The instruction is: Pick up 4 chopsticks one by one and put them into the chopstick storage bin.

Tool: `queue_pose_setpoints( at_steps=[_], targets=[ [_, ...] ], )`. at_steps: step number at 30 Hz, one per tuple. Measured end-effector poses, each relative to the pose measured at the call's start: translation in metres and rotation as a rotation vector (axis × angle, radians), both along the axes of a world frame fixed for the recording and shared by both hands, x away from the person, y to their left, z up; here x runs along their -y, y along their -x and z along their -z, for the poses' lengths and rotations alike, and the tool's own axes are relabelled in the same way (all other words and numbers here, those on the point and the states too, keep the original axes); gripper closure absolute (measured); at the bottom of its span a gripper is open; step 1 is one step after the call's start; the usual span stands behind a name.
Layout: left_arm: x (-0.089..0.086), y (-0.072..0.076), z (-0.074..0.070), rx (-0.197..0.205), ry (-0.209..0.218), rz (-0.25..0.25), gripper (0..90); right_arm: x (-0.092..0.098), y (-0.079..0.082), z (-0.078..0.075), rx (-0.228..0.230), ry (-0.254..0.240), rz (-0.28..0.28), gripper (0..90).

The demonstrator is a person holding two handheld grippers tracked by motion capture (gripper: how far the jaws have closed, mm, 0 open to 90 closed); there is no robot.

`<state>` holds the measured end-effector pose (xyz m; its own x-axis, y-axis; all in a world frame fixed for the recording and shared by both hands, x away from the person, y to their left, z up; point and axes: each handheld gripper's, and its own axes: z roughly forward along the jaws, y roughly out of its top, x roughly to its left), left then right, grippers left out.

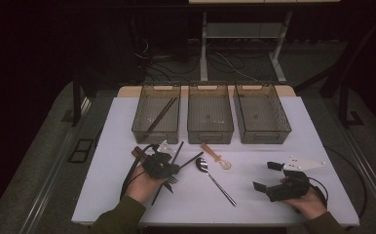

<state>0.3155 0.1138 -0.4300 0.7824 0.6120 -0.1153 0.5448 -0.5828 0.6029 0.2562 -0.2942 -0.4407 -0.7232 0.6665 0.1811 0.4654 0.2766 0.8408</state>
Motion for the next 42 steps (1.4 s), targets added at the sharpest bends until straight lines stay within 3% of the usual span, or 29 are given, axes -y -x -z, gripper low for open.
queue_pose_setpoints(
  at_steps=[15, 25, 42],
  targets=[
    [-0.018, 0.002, -0.013, -0.006, 0.038, 0.043, 85.8, -0.006, 0.000, 0.002, -0.004, 0.012, -0.018, 2.3],
    [-0.033, 0.001, -0.030, 0.020, 0.075, 0.043, 85.8, -0.007, -0.001, 0.003, -0.009, 0.015, -0.020, 2.3],
    [-0.041, -0.009, -0.050, 0.053, 0.124, 0.049, 85.8, -0.005, -0.009, 0.004, 0.006, 0.019, -0.005, 2.3]
  ],
)
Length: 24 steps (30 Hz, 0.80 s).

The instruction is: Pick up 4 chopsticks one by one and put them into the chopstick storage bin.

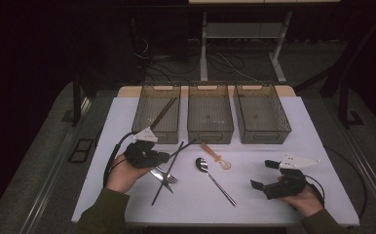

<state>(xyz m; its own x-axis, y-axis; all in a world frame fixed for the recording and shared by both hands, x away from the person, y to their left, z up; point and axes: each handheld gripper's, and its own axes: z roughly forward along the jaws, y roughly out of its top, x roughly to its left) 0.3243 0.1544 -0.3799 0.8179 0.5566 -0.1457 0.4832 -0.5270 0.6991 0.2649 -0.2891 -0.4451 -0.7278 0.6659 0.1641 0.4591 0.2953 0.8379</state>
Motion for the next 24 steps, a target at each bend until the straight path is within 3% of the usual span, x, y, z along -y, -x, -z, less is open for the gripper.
queue_pose_setpoints(
  at_steps=[24],
  targets=[
    [-0.004, -0.032, -0.033, 0.058, 0.046, -0.024, 85.8, 0.003, -0.005, 0.000, 0.007, -0.009, 0.017, 2.3]
  ],
)
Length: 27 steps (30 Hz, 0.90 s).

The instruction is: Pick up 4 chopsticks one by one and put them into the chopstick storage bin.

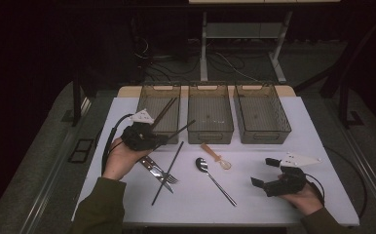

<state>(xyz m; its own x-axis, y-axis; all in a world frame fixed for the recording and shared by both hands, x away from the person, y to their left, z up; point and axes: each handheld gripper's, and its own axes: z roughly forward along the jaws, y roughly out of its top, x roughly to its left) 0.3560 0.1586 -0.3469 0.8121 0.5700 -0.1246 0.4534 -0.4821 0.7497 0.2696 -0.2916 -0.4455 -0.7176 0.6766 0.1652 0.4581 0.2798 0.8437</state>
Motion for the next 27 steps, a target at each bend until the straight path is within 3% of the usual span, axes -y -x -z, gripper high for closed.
queue_pose_setpoints(
  at_steps=[16, 27],
  targets=[
    [0.001, -0.046, -0.014, 0.004, -0.015, -0.054, 85.8, 0.000, 0.000, 0.000, -0.001, 0.000, -0.001, 2.4],
    [-0.001, -0.083, -0.010, -0.008, 0.002, -0.139, 85.7, 0.000, 0.001, -0.001, -0.001, -0.004, -0.002, 2.3]
  ],
)
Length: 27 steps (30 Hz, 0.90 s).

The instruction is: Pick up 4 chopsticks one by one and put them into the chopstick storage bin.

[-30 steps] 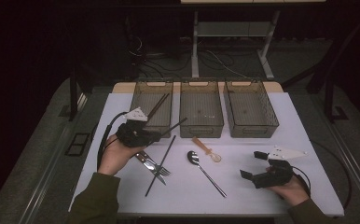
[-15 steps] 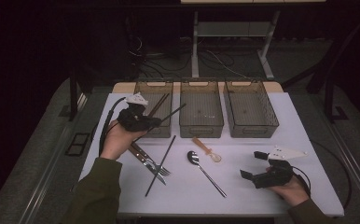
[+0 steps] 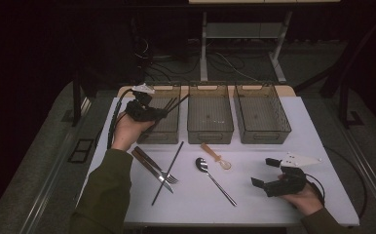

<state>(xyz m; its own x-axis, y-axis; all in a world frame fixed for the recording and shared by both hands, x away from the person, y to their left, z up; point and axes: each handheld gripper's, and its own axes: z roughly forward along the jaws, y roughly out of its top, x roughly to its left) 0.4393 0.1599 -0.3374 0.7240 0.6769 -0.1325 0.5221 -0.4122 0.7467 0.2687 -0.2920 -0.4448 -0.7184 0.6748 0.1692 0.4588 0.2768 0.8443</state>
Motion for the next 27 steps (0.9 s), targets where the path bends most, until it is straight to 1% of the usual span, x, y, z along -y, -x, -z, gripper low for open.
queue_pose_setpoints(
  at_steps=[1, 2, 4, 7, 9, 10, 13, 16, 17, 19, 21, 23, 25, 26, 27],
  targets=[
    [0.000, -0.003, 0.001, 0.001, 0.011, -0.017, 85.8, 0.000, 0.000, 0.000, 0.000, 0.000, -0.001, 2.3],
    [-0.001, -0.007, 0.002, 0.001, 0.002, -0.021, 85.8, 0.000, 0.000, 0.000, 0.000, -0.001, -0.001, 2.3],
    [-0.001, -0.013, 0.003, -0.005, 0.024, -0.050, 85.8, 0.000, 0.001, 0.000, -0.001, -0.002, 0.001, 2.3],
    [-0.001, -0.022, 0.004, -0.008, 0.029, -0.084, 85.8, 0.000, 0.001, 0.000, -0.001, -0.003, 0.001, 2.4],
    [-0.002, -0.028, 0.004, -0.015, 0.029, -0.104, 85.8, 0.000, 0.001, 0.000, 0.000, -0.006, 0.001, 2.4],
    [-0.002, -0.032, 0.005, -0.012, 0.020, -0.108, 85.7, 0.000, 0.001, 0.000, 0.000, -0.007, 0.002, 2.3],
    [-0.003, -0.040, 0.007, -0.022, 0.020, -0.155, 85.7, 0.000, 0.001, 0.000, 0.001, -0.007, 0.000, 2.3],
    [-0.005, -0.049, 0.009, -0.022, 0.018, -0.188, 85.7, 0.000, 0.001, -0.001, 0.001, -0.007, -0.002, 2.3],
    [-0.006, -0.051, 0.010, -0.017, 0.006, -0.195, 85.7, 0.000, 0.001, -0.001, 0.001, -0.007, -0.003, 2.3],
    [-0.006, -0.056, 0.014, -0.022, -0.028, -0.212, 85.6, 0.000, 0.001, -0.001, 0.001, -0.008, -0.004, 2.3],
    [-0.007, -0.062, 0.018, -0.030, -0.044, -0.229, 85.6, 0.000, 0.001, -0.001, 0.001, -0.009, -0.004, 2.3],
    [-0.009, -0.066, 0.022, -0.035, -0.052, -0.241, 85.5, 0.000, 0.001, -0.001, 0.001, -0.009, -0.005, 2.3],
    [-0.010, -0.069, 0.026, -0.042, -0.049, -0.257, 85.5, 0.001, 0.001, -0.001, 0.000, -0.010, -0.006, 2.3],
    [-0.010, -0.070, 0.028, -0.045, -0.060, -0.258, 85.5, 0.001, 0.001, -0.001, 0.002, -0.010, -0.006, 2.3],
    [-0.009, -0.070, 0.030, -0.049, -0.062, -0.260, 85.5, 0.001, 0.001, -0.001, 0.001, -0.011, -0.006, 2.3]
  ],
)
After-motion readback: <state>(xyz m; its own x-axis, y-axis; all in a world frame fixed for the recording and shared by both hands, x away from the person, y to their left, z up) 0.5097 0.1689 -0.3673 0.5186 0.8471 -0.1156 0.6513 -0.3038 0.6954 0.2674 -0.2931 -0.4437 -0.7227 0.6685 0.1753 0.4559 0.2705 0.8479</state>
